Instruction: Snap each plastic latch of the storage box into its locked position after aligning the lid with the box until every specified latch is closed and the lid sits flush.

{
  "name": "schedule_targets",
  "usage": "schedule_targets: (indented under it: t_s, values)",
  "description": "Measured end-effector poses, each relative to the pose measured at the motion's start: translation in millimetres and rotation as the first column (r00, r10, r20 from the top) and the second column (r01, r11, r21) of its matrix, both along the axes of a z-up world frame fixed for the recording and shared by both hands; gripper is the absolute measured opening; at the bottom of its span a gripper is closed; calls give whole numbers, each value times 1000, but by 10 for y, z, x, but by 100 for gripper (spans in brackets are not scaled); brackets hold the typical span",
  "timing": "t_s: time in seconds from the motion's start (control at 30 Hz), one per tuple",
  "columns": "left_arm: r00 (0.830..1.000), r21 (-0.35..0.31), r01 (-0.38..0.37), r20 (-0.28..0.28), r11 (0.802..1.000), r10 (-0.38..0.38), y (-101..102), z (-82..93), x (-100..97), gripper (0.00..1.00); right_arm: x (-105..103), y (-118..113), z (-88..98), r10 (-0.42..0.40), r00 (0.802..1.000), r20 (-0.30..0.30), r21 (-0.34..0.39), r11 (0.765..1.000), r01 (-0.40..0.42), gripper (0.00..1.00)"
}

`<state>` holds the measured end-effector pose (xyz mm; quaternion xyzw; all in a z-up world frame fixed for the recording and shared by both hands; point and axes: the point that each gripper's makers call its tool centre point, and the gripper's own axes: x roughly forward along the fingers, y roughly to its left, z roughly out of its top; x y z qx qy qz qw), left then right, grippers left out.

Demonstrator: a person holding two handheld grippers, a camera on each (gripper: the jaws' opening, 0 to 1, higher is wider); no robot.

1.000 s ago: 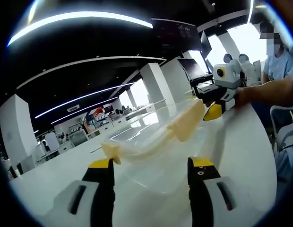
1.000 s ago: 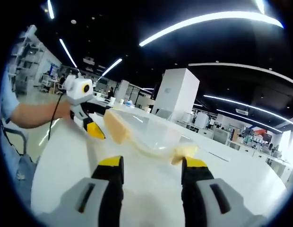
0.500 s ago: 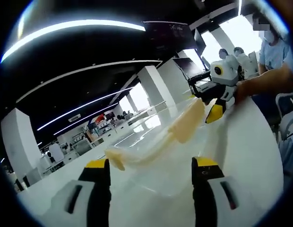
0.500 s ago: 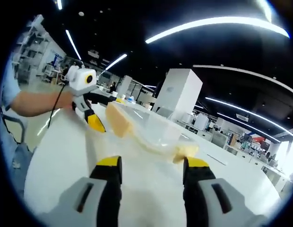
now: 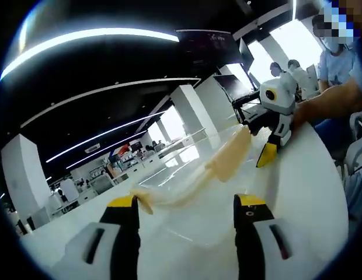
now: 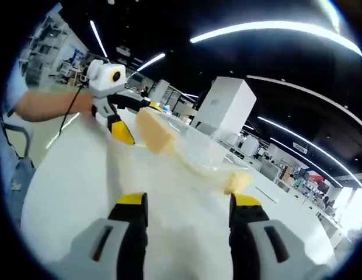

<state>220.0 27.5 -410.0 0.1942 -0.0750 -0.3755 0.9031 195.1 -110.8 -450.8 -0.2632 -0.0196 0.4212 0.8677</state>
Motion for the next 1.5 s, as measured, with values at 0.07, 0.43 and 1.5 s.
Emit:
schedule_targets:
  t_s: [0.07,0.43,1.5]
  values:
    - [1000,-1,2,-1,1000,-2,2,0,5,63,38,5,36,3,1000,-9,11,1000,-3,54]
    - [999,-49,-6,-45,999,4,0,27,32,61,63,-10,33,1,1000,-31,41,999,0,53]
    - [993,-105,-11,-117,994,-1,-39,5,-67,56,160,5,92,-5,997,-72,88,996,12,52]
